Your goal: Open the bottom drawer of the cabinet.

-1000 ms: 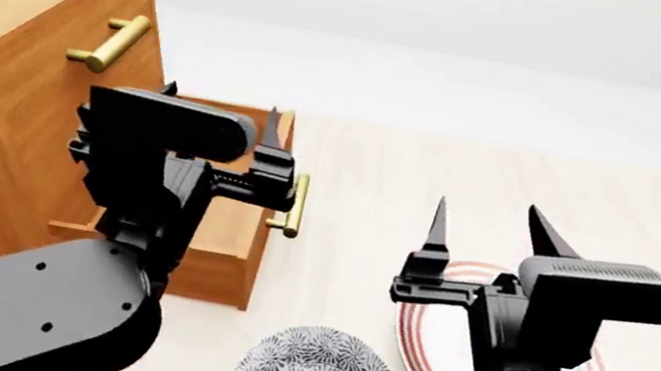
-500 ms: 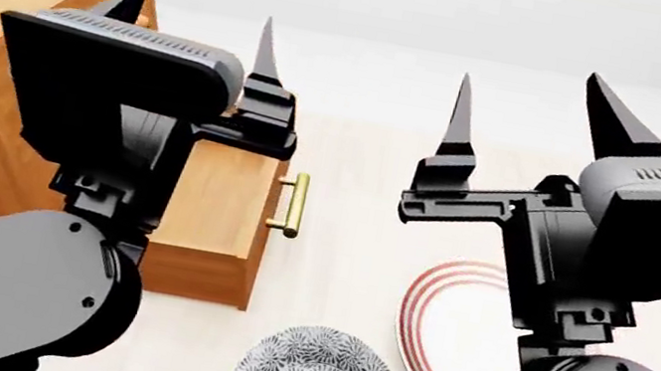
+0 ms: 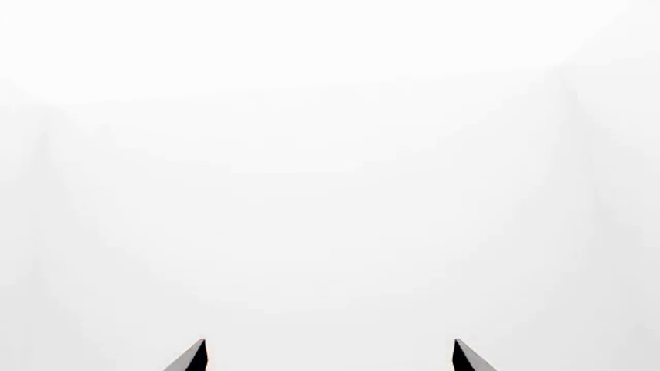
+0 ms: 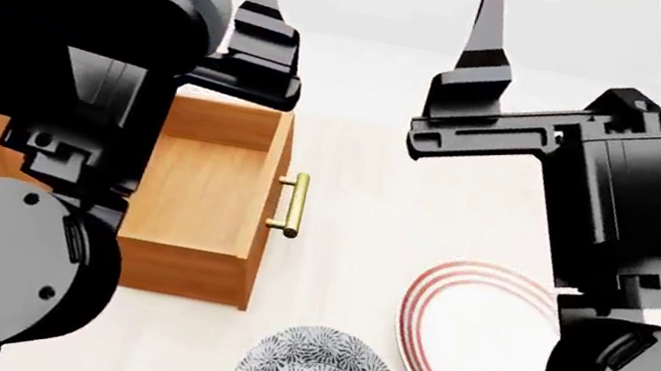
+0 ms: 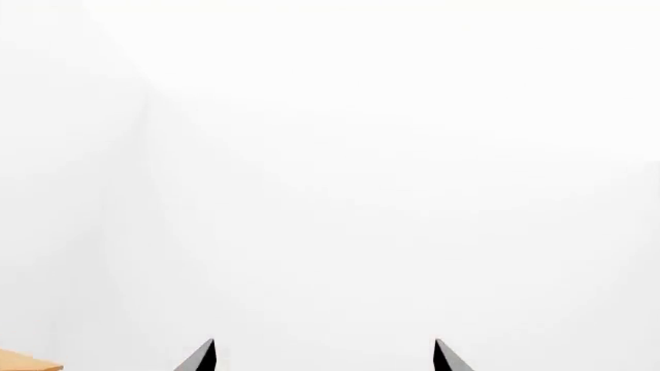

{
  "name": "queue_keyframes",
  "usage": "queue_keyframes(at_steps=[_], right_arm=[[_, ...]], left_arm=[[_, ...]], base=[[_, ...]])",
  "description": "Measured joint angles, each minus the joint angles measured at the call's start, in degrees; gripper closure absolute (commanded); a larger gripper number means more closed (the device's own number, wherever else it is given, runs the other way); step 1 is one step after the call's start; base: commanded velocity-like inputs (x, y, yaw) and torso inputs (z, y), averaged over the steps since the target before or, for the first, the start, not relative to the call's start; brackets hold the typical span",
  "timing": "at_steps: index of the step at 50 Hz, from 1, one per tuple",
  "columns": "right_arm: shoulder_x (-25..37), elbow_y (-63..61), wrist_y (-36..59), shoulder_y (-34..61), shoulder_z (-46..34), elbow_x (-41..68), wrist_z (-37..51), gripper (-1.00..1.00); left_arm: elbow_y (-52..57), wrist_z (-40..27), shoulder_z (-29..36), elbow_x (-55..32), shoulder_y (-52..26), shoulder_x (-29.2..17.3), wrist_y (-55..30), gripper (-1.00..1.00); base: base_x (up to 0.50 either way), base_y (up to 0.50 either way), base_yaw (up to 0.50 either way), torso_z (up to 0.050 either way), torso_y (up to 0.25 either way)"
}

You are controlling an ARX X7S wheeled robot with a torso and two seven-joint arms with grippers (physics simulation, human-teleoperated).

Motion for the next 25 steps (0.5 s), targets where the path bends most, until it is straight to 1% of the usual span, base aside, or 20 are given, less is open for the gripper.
queue_keyframes(at_steps=[25], right_arm=[[-1.93, -3.41, 9.35, 11.82, 4.4, 11.62, 5.93, -1.0]], left_arm=[[2.82, -2.01, -2.27, -3.74, -4.69, -0.7, -2.54, -1.0]], base=[[0.0, 0.0, 0.0, 0.0, 0.0]])
